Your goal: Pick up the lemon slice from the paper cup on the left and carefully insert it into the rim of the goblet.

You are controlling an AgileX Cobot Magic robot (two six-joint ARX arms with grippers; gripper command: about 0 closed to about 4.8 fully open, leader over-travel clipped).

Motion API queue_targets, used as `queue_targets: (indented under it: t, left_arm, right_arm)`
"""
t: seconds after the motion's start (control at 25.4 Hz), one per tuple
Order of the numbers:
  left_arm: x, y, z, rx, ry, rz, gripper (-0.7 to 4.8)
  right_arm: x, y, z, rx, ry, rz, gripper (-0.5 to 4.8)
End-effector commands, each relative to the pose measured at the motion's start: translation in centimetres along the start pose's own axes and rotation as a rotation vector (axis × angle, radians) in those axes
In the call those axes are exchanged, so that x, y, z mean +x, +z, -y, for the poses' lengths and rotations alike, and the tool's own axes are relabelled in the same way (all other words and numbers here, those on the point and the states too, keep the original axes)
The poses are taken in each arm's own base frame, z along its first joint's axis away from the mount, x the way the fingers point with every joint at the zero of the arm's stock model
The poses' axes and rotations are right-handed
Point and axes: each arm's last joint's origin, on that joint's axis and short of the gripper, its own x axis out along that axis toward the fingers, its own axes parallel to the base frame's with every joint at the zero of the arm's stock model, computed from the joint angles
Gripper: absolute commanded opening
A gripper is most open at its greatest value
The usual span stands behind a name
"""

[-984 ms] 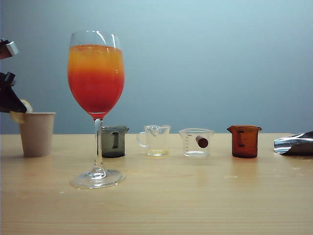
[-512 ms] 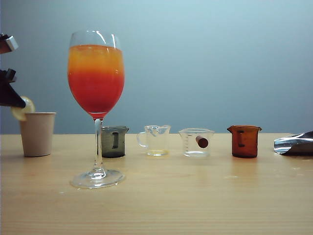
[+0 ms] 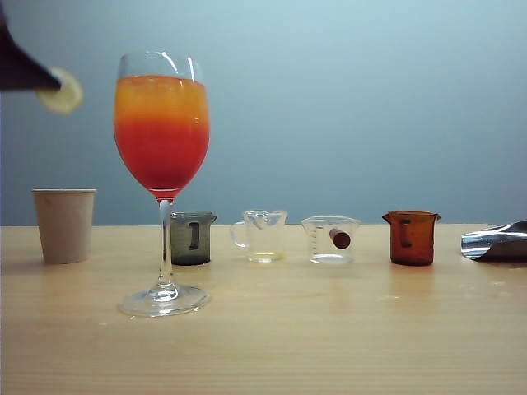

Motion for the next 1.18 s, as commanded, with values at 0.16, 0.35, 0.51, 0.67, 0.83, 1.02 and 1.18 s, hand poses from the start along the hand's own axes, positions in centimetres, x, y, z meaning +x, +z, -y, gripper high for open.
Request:
queue_targets:
  t: [0.16,0.35,0.51,0.67,0.83,1.02,1.18]
  left_arm:
    - [-2.1,1.5,2.8,-0.056,-0.168,0.001,-0.06]
    - [-2.7,2.0,5.1,-0.069,-0.269,-0.016,-0.06]
    - [-2.0,1.8,7.3,-0.087,-0.372,-0.061,-0.06]
    - [-0.8,1.7,9.2,-0.066,-0.389,-0.094,-0.06]
    - [-0.6,1.7,9.7,-0.055,-0.406,-0.101,-0.06]
    - [-1.3,3.1,9.9,0.002,-0.371,-0.197,-0.06]
    - [-2.0,5.0,10.2,0.04,-0.364,-0.207,-0.06]
  right_arm:
    - [-0.7,-0.8,-0.2,0.031,0.0,-0.105,-0.02]
    - [-0.7,-0.9,-0.5,0.028,0.026,-0.111,-0.02]
    - [-0.8,-0.9,-0.8,0.027,0.049,-0.116,-0.02]
    - [-1.3,-0.9,-0.9,0.028,0.048,-0.122,-0.02]
    - [-1.9,-0.7,-1.1,0.021,0.044,-0.11,-0.02]
    - [-2.3,-0.5,-1.2,0.019,0.044,-0.101,-0.02]
    - [-2.3,-0.5,-1.2,0.018,0.042,-0.1,-0.02]
